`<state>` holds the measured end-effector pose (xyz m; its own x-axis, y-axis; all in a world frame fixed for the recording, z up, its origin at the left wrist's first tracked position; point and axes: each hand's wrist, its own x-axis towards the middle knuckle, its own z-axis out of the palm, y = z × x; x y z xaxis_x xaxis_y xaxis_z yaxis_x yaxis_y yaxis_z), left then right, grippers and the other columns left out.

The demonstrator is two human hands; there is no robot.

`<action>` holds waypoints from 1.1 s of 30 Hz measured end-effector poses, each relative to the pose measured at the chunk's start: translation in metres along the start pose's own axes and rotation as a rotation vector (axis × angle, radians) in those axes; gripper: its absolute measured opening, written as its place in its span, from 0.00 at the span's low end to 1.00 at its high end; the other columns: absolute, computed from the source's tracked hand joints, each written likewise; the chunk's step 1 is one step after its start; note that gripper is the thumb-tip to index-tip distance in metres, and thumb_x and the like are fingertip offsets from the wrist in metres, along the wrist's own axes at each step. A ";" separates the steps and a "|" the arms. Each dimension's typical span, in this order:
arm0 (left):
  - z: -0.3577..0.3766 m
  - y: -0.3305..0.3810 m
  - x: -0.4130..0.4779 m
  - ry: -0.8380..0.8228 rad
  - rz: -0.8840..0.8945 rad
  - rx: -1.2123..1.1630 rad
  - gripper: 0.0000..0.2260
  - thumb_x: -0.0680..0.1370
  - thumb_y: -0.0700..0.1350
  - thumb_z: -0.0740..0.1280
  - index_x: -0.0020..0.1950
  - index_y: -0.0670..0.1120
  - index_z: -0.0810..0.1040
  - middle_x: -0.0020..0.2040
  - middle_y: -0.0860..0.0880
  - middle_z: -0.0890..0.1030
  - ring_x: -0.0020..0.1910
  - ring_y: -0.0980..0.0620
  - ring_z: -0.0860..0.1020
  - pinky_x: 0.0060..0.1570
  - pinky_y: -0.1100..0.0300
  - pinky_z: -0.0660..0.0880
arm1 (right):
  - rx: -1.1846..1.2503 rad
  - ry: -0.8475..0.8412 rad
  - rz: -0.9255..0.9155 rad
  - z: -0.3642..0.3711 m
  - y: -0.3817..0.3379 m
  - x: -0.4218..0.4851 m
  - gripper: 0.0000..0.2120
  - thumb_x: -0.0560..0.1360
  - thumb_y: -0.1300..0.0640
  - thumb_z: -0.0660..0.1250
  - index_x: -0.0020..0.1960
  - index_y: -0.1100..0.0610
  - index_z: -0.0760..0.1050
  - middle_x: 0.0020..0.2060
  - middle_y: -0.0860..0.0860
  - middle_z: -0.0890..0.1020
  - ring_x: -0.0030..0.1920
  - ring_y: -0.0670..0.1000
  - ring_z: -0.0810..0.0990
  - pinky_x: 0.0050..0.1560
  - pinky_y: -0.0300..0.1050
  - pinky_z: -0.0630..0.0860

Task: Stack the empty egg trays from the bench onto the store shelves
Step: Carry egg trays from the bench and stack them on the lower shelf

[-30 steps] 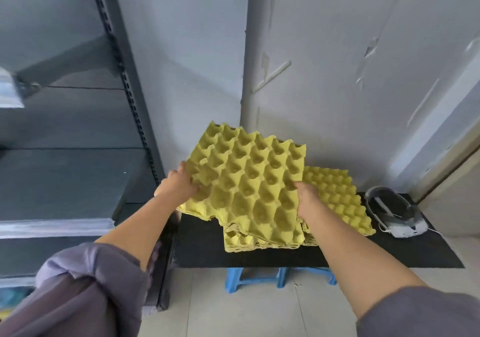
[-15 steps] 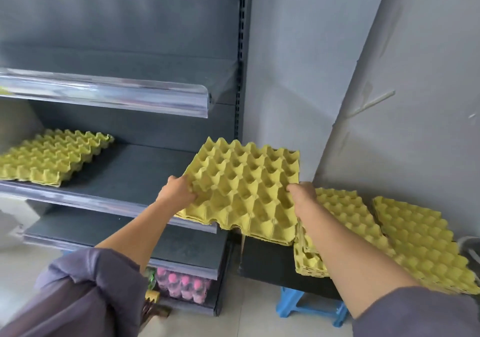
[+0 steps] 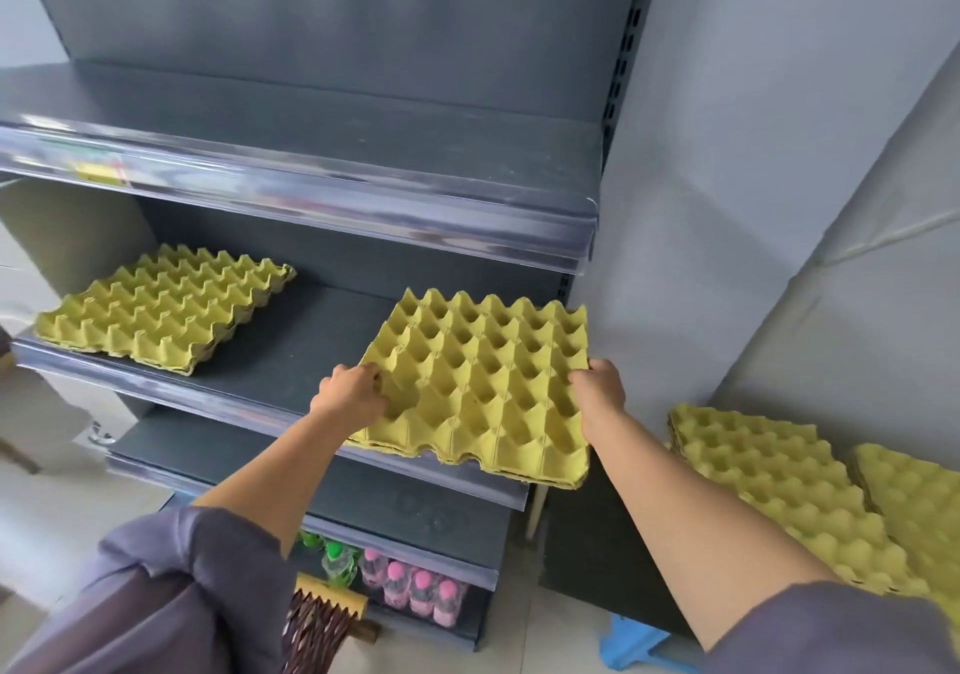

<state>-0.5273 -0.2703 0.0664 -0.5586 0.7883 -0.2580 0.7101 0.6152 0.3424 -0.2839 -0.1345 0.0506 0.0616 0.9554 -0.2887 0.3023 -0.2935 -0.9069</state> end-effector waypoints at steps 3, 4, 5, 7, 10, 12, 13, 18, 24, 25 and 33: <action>0.003 -0.010 0.023 -0.010 -0.009 -0.010 0.22 0.74 0.44 0.64 0.69 0.50 0.69 0.59 0.43 0.71 0.57 0.41 0.72 0.53 0.52 0.76 | -0.040 0.003 0.000 0.023 0.002 0.018 0.13 0.76 0.64 0.58 0.60 0.59 0.72 0.52 0.56 0.79 0.45 0.55 0.77 0.36 0.42 0.70; 0.003 -0.013 0.030 -0.010 -0.015 -0.018 0.22 0.74 0.43 0.64 0.69 0.50 0.69 0.59 0.43 0.70 0.57 0.41 0.73 0.52 0.52 0.76 | -0.048 0.000 0.004 0.030 0.002 0.023 0.14 0.76 0.64 0.58 0.60 0.59 0.72 0.53 0.56 0.78 0.46 0.55 0.77 0.39 0.42 0.70; 0.005 -0.016 0.036 -0.008 -0.019 -0.029 0.22 0.74 0.43 0.64 0.69 0.50 0.69 0.59 0.43 0.70 0.56 0.41 0.73 0.51 0.53 0.75 | -0.057 -0.001 0.005 0.037 0.003 0.025 0.14 0.76 0.64 0.57 0.61 0.59 0.71 0.54 0.57 0.78 0.48 0.56 0.77 0.41 0.43 0.71; 0.008 -0.022 0.049 0.007 -0.030 -0.051 0.22 0.75 0.42 0.64 0.69 0.49 0.70 0.60 0.43 0.68 0.55 0.41 0.74 0.49 0.54 0.74 | -0.074 0.002 0.003 0.052 0.004 0.032 0.16 0.77 0.63 0.58 0.64 0.58 0.70 0.57 0.56 0.78 0.51 0.56 0.78 0.45 0.45 0.74; 0.013 -0.033 0.065 0.015 -0.052 -0.078 0.23 0.75 0.41 0.64 0.70 0.49 0.70 0.61 0.42 0.67 0.54 0.41 0.75 0.49 0.54 0.74 | -0.100 0.006 -0.012 0.073 0.004 0.038 0.19 0.77 0.62 0.58 0.67 0.57 0.69 0.62 0.55 0.77 0.57 0.57 0.78 0.55 0.50 0.77; 0.014 -0.041 0.076 0.014 -0.055 -0.097 0.23 0.74 0.40 0.64 0.70 0.48 0.70 0.61 0.42 0.67 0.54 0.41 0.74 0.50 0.54 0.74 | -0.103 0.003 -0.016 0.086 0.005 0.041 0.19 0.78 0.62 0.58 0.69 0.58 0.67 0.64 0.55 0.75 0.59 0.57 0.77 0.56 0.49 0.76; 0.014 -0.045 0.083 0.012 -0.052 -0.107 0.24 0.73 0.39 0.64 0.70 0.48 0.70 0.62 0.41 0.67 0.55 0.40 0.74 0.52 0.53 0.75 | -0.110 0.007 -0.014 0.092 0.006 0.042 0.20 0.79 0.62 0.57 0.70 0.58 0.66 0.65 0.55 0.74 0.60 0.57 0.76 0.55 0.48 0.74; 0.009 -0.064 0.110 -0.037 -0.036 -0.123 0.27 0.72 0.40 0.66 0.71 0.49 0.68 0.65 0.41 0.65 0.58 0.39 0.72 0.57 0.50 0.74 | -0.210 0.044 -0.037 0.121 0.010 0.042 0.20 0.81 0.61 0.58 0.72 0.58 0.64 0.66 0.56 0.73 0.64 0.58 0.74 0.62 0.50 0.70; 0.013 -0.079 0.121 -0.108 0.044 -0.031 0.29 0.72 0.45 0.70 0.72 0.50 0.65 0.71 0.42 0.60 0.66 0.38 0.65 0.63 0.48 0.69 | -0.591 0.018 -0.055 0.146 0.015 0.030 0.31 0.78 0.63 0.61 0.77 0.56 0.52 0.70 0.60 0.66 0.64 0.60 0.73 0.57 0.53 0.75; 0.012 -0.079 0.120 -0.102 0.051 0.000 0.29 0.73 0.46 0.69 0.72 0.51 0.65 0.72 0.42 0.60 0.67 0.39 0.64 0.63 0.48 0.68 | -0.641 0.018 -0.047 0.147 0.014 0.027 0.33 0.78 0.64 0.61 0.77 0.55 0.49 0.71 0.60 0.64 0.64 0.61 0.73 0.57 0.53 0.75; 0.008 -0.086 0.122 -0.092 0.113 0.056 0.29 0.73 0.49 0.69 0.72 0.52 0.64 0.72 0.42 0.61 0.69 0.39 0.61 0.64 0.47 0.66 | -0.773 -0.047 -0.046 0.143 0.009 0.017 0.32 0.79 0.63 0.58 0.78 0.58 0.47 0.73 0.60 0.62 0.67 0.59 0.71 0.56 0.49 0.74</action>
<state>-0.6530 -0.2271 -0.0022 -0.4341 0.8483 -0.3033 0.7905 0.5201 0.3234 -0.4161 -0.1256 -0.0066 -0.0019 0.9588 -0.2840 0.8826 -0.1319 -0.4512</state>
